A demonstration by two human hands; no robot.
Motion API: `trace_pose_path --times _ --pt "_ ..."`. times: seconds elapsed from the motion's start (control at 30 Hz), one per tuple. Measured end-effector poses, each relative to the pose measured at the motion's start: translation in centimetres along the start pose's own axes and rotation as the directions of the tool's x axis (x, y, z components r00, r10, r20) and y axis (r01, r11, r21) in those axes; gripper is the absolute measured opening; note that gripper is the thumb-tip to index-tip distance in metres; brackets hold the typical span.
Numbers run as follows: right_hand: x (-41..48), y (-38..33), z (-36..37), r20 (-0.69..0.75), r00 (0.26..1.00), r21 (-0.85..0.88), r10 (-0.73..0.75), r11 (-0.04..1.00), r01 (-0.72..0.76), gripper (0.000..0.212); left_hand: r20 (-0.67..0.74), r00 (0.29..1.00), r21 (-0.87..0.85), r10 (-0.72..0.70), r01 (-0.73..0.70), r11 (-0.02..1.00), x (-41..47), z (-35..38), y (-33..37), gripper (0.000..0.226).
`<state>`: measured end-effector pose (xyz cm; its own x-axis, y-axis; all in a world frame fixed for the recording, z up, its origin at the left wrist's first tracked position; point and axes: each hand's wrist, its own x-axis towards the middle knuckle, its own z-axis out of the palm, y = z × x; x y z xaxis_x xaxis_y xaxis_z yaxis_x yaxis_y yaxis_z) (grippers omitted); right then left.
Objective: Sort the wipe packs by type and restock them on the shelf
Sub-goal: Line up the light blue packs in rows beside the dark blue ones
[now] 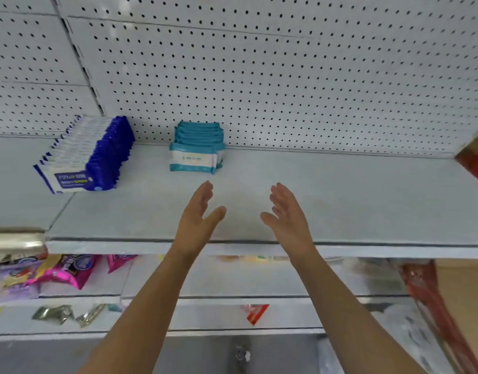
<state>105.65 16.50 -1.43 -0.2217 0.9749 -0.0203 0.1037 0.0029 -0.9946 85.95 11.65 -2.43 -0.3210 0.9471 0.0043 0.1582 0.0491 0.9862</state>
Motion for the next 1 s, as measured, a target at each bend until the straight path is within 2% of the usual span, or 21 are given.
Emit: trace_pose_path --times 0.13,0.33,0.47,0.63,0.73,1.0 --pt "-6.4 1.4 -4.7 -0.091 0.995 -0.053 0.033 0.998 -0.038 0.068 0.089 0.996 -0.089 -0.012 0.020 0.996 -5.0 4.6 -0.2 0.060" --pt "-15.0 2.4 -13.3 -0.282 0.955 -0.071 0.087 0.991 -0.112 0.066 0.260 0.965 -0.070 -0.022 0.041 0.997 -11.0 13.4 0.4 0.057" --pt "-20.5 2.5 -20.2 -0.406 0.911 -0.099 0.065 0.989 -0.114 0.066 0.404 0.915 -0.047 -0.018 0.040 0.998 -14.8 20.4 1.5 0.063" --pt "-28.1 3.6 -29.9 -0.534 0.837 -0.038 0.120 0.985 -0.166 0.061 0.539 0.842 -0.066 0.006 0.035 0.997 -21.5 30.8 4.1 0.059" --pt "-33.1 4.8 -36.7 -0.609 0.785 0.007 0.116 0.990 -0.141 0.057 0.619 0.784 -0.071 0.046 -0.003 0.997 -25.9 38.6 4.9 0.059" --pt "-45.5 8.6 -55.4 -0.674 0.713 0.065 0.194 0.977 -0.204 0.057 0.695 0.716 0.063 -0.065 0.029 0.998 -38.3 57.4 5.8 0.058"
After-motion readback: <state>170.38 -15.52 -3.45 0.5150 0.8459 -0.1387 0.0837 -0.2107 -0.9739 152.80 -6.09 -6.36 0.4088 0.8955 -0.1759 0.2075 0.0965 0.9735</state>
